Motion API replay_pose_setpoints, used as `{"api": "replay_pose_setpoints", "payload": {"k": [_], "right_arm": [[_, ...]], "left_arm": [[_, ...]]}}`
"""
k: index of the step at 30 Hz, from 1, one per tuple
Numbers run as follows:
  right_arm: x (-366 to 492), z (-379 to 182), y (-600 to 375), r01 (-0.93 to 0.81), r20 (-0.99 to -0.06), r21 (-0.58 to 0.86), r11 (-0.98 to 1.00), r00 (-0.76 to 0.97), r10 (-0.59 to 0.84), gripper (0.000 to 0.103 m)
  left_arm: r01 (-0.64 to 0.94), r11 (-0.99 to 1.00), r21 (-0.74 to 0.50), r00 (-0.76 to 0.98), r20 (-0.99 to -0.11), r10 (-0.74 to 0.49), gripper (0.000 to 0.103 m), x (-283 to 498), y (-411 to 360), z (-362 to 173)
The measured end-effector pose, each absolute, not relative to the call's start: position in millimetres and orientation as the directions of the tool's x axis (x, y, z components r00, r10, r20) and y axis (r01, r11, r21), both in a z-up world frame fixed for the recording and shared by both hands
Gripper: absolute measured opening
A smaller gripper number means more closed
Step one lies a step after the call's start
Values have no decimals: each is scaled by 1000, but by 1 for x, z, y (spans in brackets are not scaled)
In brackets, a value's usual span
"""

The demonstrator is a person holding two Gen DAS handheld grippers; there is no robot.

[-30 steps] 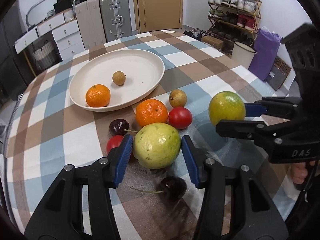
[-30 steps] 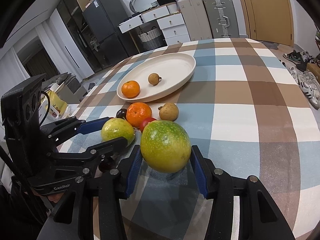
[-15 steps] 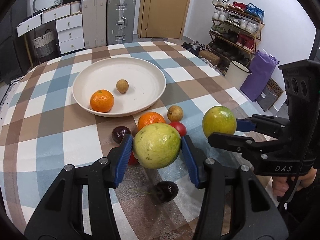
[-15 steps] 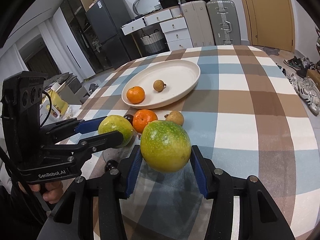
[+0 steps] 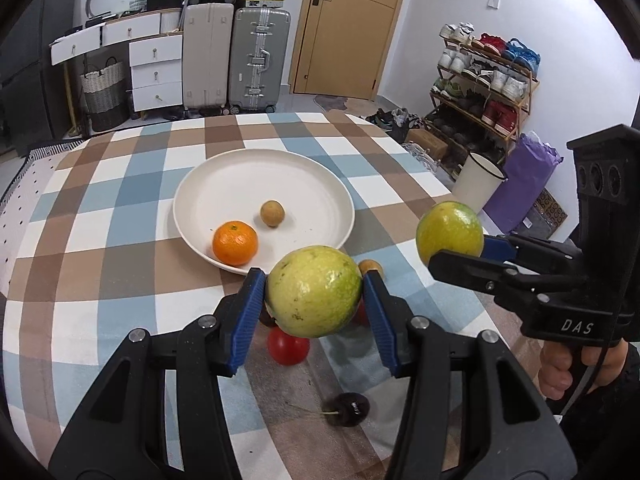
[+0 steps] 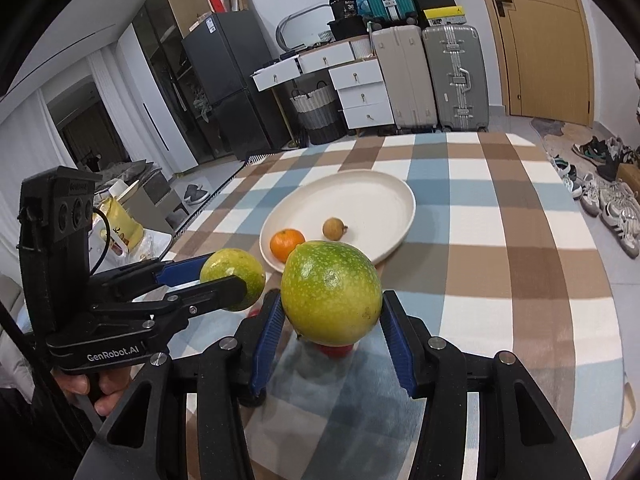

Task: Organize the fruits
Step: 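Carry the guava and green orange onto the white plate and release both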

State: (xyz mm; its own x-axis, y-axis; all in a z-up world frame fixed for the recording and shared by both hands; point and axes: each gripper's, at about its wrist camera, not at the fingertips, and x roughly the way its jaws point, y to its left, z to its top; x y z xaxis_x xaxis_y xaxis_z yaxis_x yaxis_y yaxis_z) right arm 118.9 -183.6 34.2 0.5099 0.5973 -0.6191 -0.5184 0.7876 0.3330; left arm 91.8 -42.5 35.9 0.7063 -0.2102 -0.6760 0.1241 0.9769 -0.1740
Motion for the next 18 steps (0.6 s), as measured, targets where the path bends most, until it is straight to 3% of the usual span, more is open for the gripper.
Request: {"api": "replay_pose_setpoints", "payload": {"k": [18], "right_arm": [[152,45,-153,-552,-607,328,767,499,619,50]], "left_arm": [[76,984,-163,721,-673,-168,48,130,-22,39]]}}
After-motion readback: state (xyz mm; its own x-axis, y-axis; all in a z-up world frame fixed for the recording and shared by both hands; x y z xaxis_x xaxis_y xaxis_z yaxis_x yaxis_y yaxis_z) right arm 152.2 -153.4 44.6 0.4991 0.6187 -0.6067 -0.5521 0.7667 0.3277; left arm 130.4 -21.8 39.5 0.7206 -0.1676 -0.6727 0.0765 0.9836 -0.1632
